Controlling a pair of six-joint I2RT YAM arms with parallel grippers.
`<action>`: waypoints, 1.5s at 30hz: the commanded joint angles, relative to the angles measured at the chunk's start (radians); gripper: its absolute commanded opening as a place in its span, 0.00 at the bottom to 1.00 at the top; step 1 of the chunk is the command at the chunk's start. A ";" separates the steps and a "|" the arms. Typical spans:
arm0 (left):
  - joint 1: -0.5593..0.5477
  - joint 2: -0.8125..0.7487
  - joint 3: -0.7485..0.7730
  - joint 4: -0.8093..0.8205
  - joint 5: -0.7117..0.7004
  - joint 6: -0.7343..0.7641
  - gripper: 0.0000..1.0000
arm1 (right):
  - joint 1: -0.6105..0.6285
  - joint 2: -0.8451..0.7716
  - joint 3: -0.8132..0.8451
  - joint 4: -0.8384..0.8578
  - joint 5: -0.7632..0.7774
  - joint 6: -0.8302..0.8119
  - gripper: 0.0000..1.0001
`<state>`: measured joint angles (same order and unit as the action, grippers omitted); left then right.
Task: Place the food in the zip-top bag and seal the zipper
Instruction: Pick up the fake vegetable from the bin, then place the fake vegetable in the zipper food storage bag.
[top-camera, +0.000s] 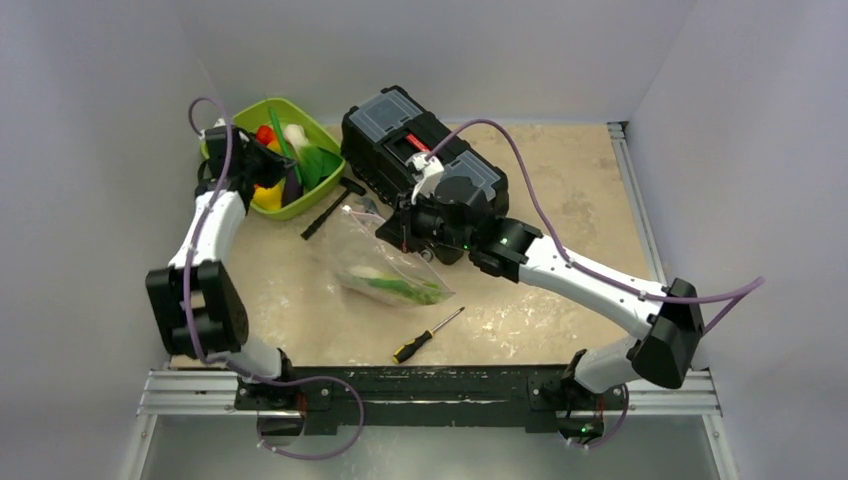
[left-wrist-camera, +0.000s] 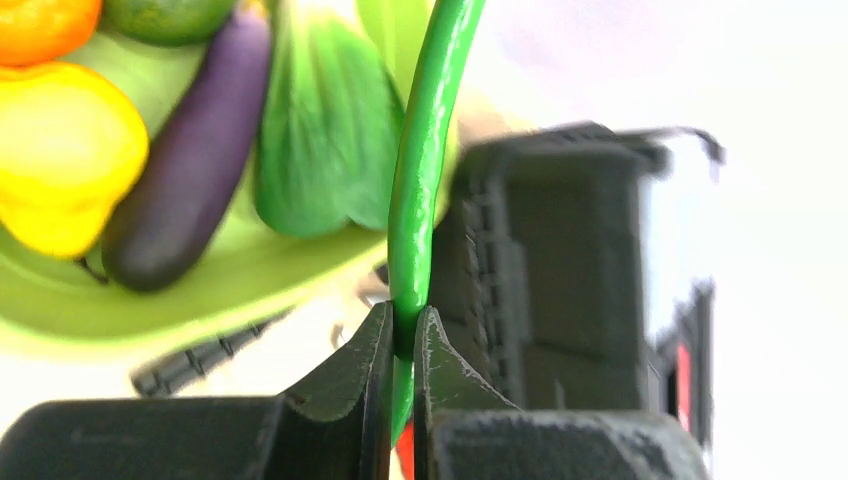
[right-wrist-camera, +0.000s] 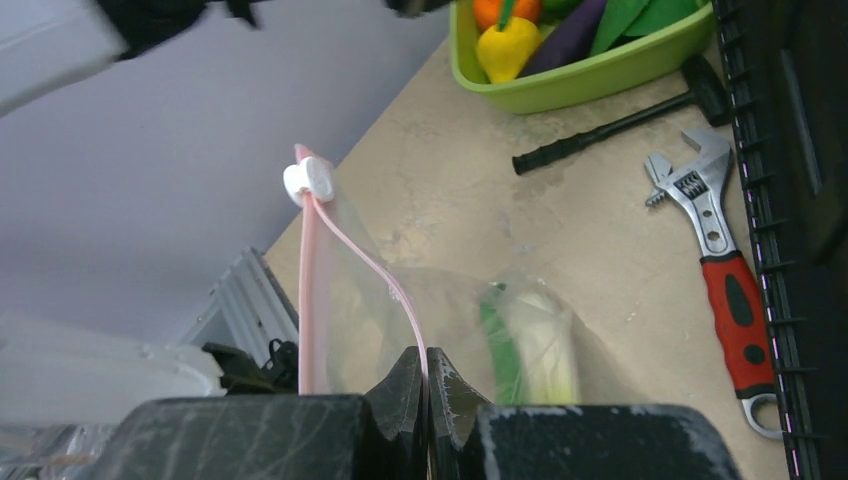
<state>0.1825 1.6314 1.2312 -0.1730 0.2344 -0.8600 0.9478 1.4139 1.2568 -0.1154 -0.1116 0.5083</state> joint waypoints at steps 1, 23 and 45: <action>-0.023 -0.274 -0.063 -0.214 0.072 0.106 0.00 | -0.004 0.048 0.097 -0.047 0.109 0.021 0.00; -0.073 -1.120 0.093 -1.042 0.574 -0.053 0.00 | 0.223 0.143 0.313 -0.042 0.772 0.038 0.00; -0.072 -1.078 0.146 -1.536 0.744 -0.098 0.00 | 0.356 0.156 0.235 0.219 0.926 -0.046 0.00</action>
<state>0.1104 0.5625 1.4025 -1.5509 0.9455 -0.8558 1.2785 1.5803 1.4784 -0.0162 0.7357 0.4629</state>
